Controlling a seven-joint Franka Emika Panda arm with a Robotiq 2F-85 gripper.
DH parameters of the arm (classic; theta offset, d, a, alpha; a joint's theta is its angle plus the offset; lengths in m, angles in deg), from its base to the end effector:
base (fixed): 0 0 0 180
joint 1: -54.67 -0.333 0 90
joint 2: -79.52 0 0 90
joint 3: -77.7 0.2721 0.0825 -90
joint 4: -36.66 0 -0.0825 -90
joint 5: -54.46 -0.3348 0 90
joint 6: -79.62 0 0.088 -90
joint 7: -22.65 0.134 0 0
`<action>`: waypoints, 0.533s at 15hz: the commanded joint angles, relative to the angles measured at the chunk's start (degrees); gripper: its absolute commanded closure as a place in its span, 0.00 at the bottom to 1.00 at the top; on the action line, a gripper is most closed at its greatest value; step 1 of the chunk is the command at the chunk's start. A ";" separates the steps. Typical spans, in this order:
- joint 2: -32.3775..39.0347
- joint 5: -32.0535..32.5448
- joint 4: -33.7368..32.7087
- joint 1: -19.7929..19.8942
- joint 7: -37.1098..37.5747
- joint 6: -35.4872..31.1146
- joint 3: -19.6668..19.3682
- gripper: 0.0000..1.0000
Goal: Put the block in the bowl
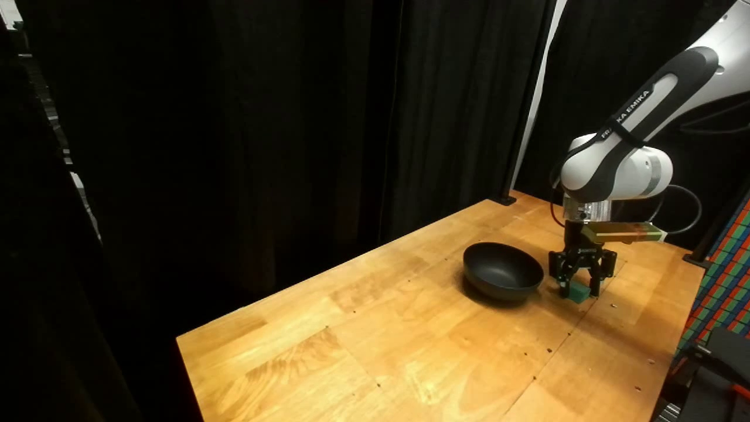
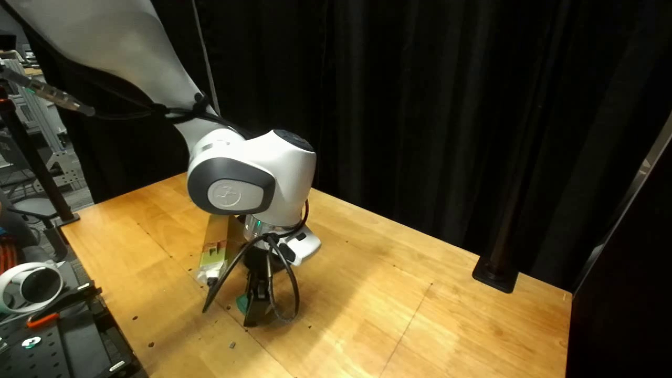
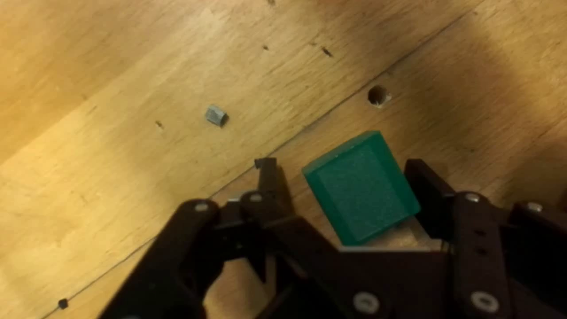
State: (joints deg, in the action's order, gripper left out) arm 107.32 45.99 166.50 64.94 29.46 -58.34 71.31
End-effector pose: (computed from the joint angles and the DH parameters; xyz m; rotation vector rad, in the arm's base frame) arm 0.4228 -0.1294 0.1025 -2.9372 0.8010 0.5122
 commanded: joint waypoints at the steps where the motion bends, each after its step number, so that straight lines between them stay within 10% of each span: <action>1: -0.65 -2.77 -0.71 1.52 -2.94 3.09 0.76 0.58; 8: -12.03 -2.83 4.07 0.42 1.02 7.93 -2.41 0.68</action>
State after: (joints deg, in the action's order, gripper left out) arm 103.77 43.22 166.67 65.76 28.84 -52.30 70.21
